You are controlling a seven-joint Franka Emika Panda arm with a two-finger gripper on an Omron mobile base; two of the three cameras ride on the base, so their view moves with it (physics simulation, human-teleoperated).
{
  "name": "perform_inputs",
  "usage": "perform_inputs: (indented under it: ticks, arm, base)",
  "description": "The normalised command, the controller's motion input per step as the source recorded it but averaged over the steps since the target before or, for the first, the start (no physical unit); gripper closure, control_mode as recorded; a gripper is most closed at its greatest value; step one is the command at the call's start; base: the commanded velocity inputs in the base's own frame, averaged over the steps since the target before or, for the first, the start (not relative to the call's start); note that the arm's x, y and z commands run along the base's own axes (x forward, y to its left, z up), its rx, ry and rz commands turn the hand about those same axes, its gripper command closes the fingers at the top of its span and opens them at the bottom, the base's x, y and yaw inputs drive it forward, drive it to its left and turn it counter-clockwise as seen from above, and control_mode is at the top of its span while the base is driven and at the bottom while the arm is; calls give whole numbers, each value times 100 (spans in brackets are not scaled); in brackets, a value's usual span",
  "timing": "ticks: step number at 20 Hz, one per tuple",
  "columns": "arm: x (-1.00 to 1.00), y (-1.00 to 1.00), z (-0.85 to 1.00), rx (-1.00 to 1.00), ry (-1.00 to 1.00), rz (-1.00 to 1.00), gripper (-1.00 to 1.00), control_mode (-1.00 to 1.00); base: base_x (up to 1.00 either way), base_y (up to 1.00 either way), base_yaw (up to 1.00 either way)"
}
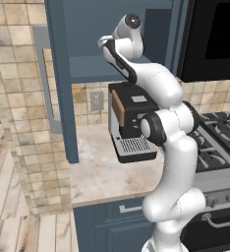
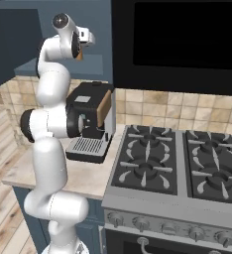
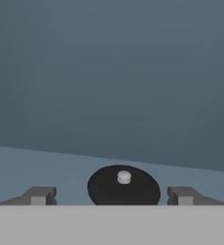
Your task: Retrieve the shaker from the cabinet and place it next the steak on a plate on the dining table.
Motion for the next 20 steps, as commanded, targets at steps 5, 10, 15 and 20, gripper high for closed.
perform_inputs:
  ticks: [5,10,15,20]
  arm:
    - [-4,0,-14,0,0,0,100,-100]
    - [-13,0,-10,0,0,0,100,-100]
    - [-5,0,0,0,0,0,100,-100]
    - [-92,-19,-18,0,0,0,100,-100]
  base:
    - [0,0,0]
    - [0,0,0]
    - [0,0,0]
    - [0,0,0]
